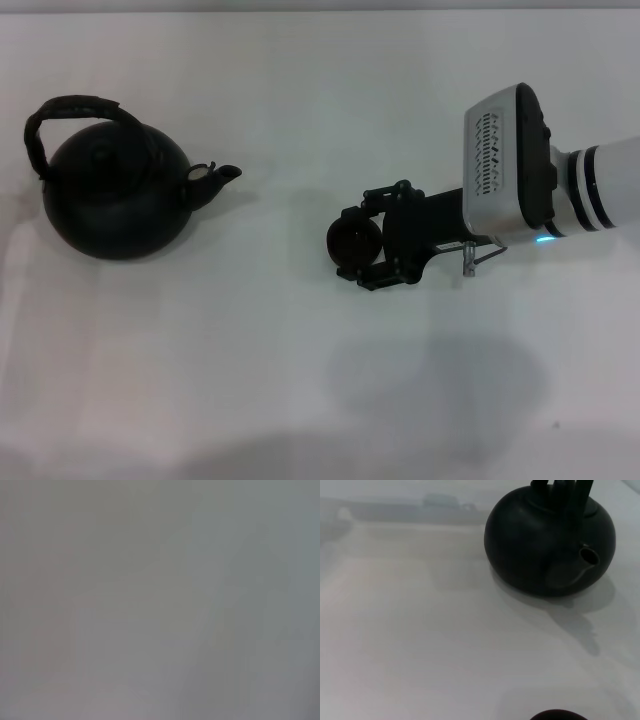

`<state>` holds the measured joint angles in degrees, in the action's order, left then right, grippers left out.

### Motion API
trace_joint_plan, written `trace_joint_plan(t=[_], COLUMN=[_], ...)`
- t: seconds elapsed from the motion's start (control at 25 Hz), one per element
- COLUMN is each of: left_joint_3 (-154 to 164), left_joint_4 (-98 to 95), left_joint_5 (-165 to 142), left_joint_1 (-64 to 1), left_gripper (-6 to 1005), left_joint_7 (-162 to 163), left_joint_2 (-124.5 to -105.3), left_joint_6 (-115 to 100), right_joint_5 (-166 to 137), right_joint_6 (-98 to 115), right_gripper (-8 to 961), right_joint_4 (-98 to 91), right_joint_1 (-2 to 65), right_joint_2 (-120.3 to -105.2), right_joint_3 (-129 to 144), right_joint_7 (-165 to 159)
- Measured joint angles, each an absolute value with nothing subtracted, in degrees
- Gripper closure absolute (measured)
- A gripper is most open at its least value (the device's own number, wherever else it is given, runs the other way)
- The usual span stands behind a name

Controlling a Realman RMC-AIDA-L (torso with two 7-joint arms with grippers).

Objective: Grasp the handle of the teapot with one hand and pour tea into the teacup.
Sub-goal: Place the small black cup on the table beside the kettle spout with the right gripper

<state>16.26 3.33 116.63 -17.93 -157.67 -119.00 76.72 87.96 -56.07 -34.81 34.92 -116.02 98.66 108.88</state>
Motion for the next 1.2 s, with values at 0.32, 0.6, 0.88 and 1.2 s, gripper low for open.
trace_joint_plan(t=[0.32, 0.6, 0.88, 1.2], left_joint_3=[16.3, 16.3, 16.3, 16.3], left_joint_4=[3.3, 3.3, 3.3, 3.3], left_joint_5=[116.6, 116.6, 116.6, 116.6], left_joint_1=[-17.9, -17.7, -17.4, -17.4], left_gripper=[121, 122, 123, 123], left_joint_7=[-157.7, -157.7, -157.7, -157.9], left_joint_2=[-119.0, -119.0, -119.0, -119.0], left_joint_6=[76.8, 77.0, 77.2, 77.0], right_joint_5=[88.0, 88.5, 88.5, 88.6], right_joint_6=[-56.3, -56.3, -56.4, -59.8], right_gripper=[191, 162, 136, 125], right_joint_4=[-34.9, -34.9, -34.9, -35.1], right_joint_1=[35.1, 35.0, 34.9, 34.8], right_joint_2=[-116.02, -116.01, -115.96, -115.53], right_joint_3=[99.3, 99.3, 99.3, 96.0], right_joint_7=[109.6, 109.6, 109.5, 108.9])
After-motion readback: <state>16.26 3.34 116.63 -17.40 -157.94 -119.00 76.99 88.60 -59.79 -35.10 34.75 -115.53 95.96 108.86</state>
